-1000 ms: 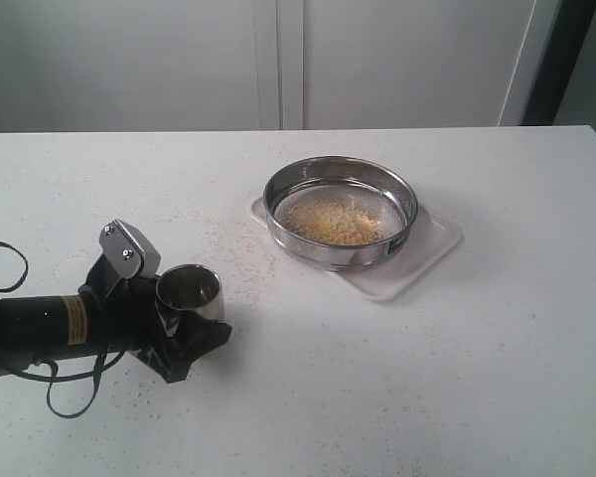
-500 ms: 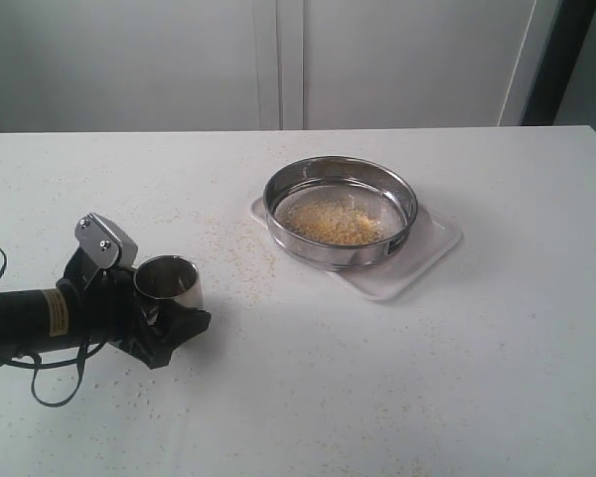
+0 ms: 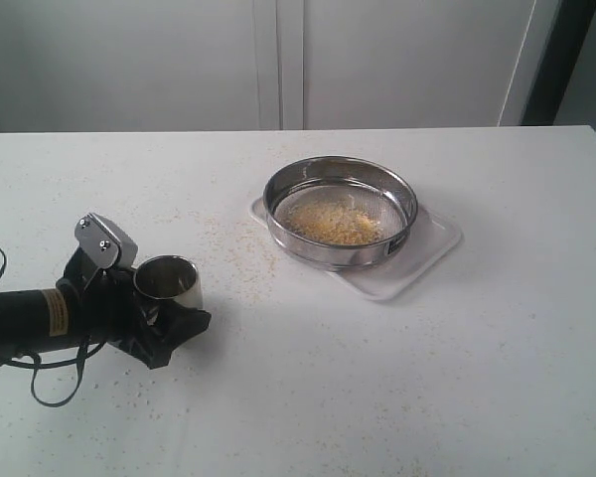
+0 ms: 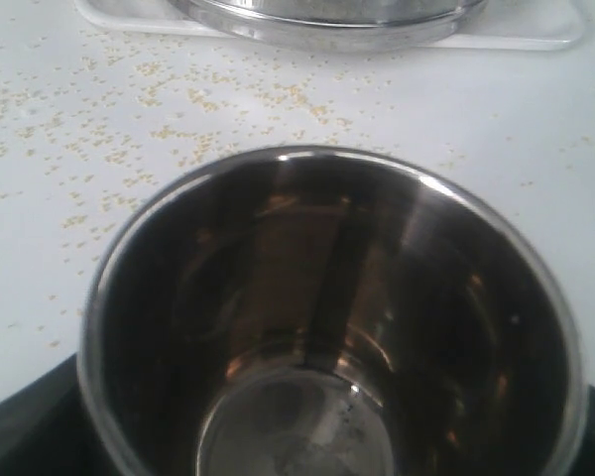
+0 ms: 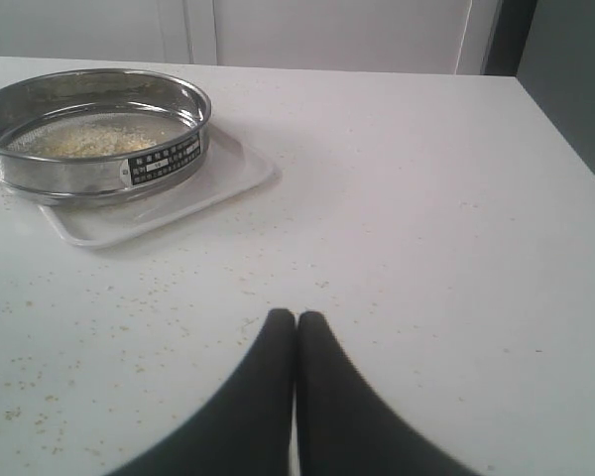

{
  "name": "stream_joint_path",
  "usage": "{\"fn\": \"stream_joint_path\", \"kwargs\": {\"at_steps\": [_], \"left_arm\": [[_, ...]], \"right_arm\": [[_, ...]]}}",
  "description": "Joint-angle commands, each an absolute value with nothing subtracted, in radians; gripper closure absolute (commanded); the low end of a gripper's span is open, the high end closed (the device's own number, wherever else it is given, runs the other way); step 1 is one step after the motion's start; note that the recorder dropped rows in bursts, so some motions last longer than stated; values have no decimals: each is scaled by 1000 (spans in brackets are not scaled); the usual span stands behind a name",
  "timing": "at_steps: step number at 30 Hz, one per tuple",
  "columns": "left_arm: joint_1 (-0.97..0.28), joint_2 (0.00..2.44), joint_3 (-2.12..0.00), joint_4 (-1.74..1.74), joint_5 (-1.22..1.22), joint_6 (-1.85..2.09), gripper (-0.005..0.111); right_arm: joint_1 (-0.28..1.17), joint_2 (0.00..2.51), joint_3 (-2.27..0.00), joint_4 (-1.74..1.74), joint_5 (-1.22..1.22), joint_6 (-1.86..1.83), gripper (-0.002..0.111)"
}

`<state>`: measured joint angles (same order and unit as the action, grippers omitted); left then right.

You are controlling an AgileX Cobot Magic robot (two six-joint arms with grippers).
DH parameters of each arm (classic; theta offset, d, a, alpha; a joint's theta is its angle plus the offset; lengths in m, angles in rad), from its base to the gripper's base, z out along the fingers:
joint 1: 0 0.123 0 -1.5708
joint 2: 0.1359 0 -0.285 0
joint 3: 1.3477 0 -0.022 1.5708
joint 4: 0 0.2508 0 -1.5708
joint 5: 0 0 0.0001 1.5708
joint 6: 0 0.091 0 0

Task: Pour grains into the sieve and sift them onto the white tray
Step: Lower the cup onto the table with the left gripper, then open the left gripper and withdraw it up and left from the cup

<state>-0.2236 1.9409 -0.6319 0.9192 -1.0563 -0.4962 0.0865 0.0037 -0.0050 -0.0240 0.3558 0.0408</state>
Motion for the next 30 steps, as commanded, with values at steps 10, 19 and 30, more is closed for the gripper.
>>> {"fn": "stream_joint_path", "kwargs": {"at_steps": [10, 19, 30], "left_arm": [[-221, 1944, -626, 942, -1017, -501, 17], [-221, 1942, -626, 930, -1022, -497, 7], [-221, 1877, -626, 937, -1039, -497, 7]], "right_arm": [[79, 0, 0, -27, 343, 37, 108], [79, 0, 0, -27, 343, 37, 108], [79, 0, 0, -27, 343, 37, 108]]}}
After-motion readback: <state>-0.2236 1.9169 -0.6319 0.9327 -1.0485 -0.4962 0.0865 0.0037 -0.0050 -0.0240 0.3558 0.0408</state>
